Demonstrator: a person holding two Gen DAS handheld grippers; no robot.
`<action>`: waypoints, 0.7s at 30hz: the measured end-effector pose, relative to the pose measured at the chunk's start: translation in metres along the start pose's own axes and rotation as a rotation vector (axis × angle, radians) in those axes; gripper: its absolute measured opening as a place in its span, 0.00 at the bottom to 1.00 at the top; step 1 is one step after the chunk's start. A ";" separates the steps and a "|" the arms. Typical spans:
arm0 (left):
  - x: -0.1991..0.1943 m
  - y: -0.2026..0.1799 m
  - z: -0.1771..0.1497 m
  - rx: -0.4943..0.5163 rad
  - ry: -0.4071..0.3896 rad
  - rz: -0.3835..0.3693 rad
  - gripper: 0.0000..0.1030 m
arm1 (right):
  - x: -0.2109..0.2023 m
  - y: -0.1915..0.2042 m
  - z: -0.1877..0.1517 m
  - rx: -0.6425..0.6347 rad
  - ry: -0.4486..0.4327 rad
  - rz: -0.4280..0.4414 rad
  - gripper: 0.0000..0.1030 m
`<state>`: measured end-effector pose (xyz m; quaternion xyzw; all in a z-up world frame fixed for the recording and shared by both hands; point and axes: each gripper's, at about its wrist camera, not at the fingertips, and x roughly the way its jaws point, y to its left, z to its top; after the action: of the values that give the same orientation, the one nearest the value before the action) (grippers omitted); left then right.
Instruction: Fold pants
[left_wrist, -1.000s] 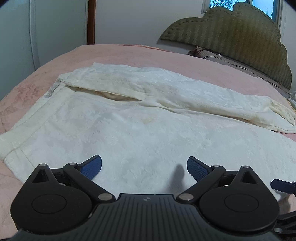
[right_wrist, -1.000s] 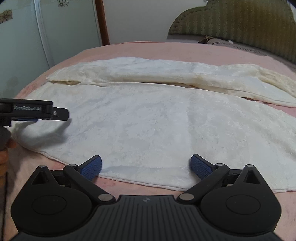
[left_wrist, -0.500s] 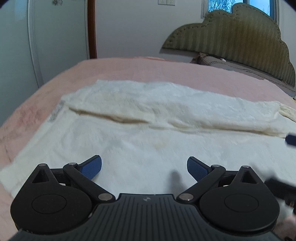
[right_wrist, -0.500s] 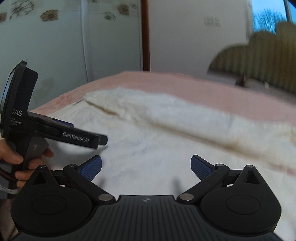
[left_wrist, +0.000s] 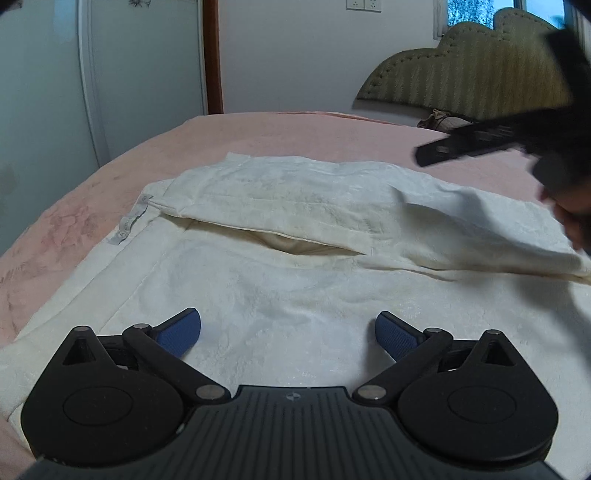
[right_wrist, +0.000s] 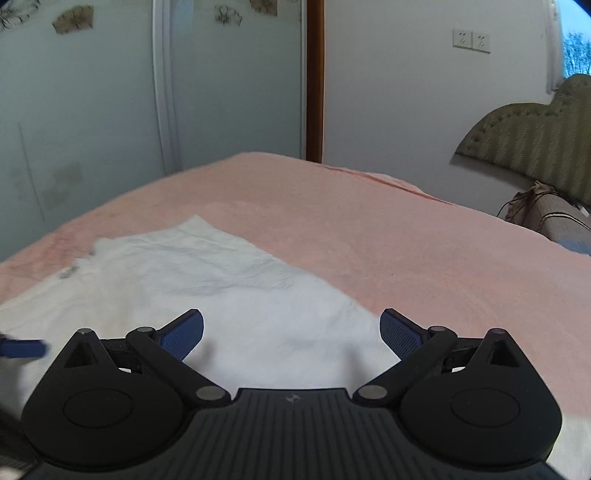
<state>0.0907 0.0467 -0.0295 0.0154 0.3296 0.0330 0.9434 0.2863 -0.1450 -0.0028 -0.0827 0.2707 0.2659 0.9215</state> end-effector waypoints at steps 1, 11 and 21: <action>0.001 -0.002 -0.001 0.013 0.000 0.003 1.00 | 0.014 -0.007 0.005 0.003 0.013 0.011 0.93; 0.004 -0.006 -0.002 0.032 0.007 -0.008 1.00 | 0.102 -0.027 0.027 -0.055 0.182 0.216 0.51; 0.002 0.006 0.001 -0.035 -0.008 -0.049 0.99 | 0.047 0.058 0.002 -0.501 0.026 -0.013 0.08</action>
<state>0.0921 0.0530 -0.0299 -0.0091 0.3255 0.0159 0.9454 0.2900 -0.0744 -0.0276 -0.3135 0.2075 0.3179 0.8704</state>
